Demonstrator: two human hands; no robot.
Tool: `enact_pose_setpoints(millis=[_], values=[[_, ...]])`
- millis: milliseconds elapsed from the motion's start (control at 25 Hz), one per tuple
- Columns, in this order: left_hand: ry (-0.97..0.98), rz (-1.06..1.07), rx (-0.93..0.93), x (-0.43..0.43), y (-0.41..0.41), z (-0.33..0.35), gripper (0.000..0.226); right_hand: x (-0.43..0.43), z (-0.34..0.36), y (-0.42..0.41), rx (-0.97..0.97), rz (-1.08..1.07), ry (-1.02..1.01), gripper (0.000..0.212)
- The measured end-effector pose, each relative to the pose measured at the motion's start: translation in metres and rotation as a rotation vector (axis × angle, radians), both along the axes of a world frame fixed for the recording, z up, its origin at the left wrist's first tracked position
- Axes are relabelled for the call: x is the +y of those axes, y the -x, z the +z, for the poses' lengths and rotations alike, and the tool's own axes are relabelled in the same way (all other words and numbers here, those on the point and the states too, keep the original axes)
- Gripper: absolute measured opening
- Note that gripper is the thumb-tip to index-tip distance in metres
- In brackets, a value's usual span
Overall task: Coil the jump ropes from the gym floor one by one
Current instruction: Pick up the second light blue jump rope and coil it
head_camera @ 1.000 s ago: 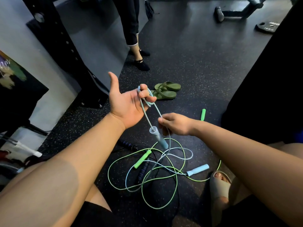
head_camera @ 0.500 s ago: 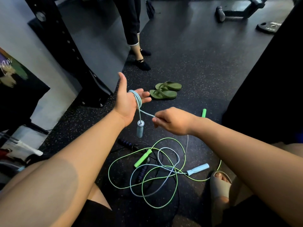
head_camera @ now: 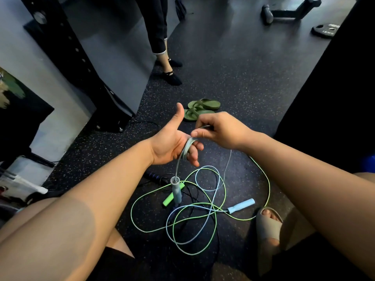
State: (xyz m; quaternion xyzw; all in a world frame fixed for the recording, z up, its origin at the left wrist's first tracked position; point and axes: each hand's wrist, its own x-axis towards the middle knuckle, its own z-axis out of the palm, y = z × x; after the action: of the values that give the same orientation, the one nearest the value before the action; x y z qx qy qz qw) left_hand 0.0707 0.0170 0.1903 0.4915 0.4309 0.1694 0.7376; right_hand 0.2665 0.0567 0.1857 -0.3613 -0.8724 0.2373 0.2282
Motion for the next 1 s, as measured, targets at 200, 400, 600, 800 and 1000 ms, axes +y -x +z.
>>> enact_pose_setpoints(millis=[200, 400, 600, 800, 1000], values=[[0.044, 0.125, -0.211, 0.001, 0.002, 0.008, 0.112, -0.003, -0.017, 0.000, 0.047, -0.096, 0.180, 0.037], [0.105, 0.305, -0.450, 0.002, 0.012, 0.016, 0.107, -0.009, -0.035, 0.011, 0.035, -0.139, 0.480, 0.050], [0.043, 0.562, -0.650, 0.005, 0.022, 0.020, 0.112, -0.014, -0.055, 0.016, -0.094, -0.075, 0.671, 0.036], [-0.040, 0.687, -0.670, 0.009, 0.023, 0.013, 0.127, -0.024, -0.047, 0.023, -0.290, 0.032, 0.569, 0.027], [-0.146, 0.606, -0.324, 0.015, 0.018, -0.001, 0.125, -0.030, -0.025, 0.029, -0.386, 0.078, 0.101, 0.031]])
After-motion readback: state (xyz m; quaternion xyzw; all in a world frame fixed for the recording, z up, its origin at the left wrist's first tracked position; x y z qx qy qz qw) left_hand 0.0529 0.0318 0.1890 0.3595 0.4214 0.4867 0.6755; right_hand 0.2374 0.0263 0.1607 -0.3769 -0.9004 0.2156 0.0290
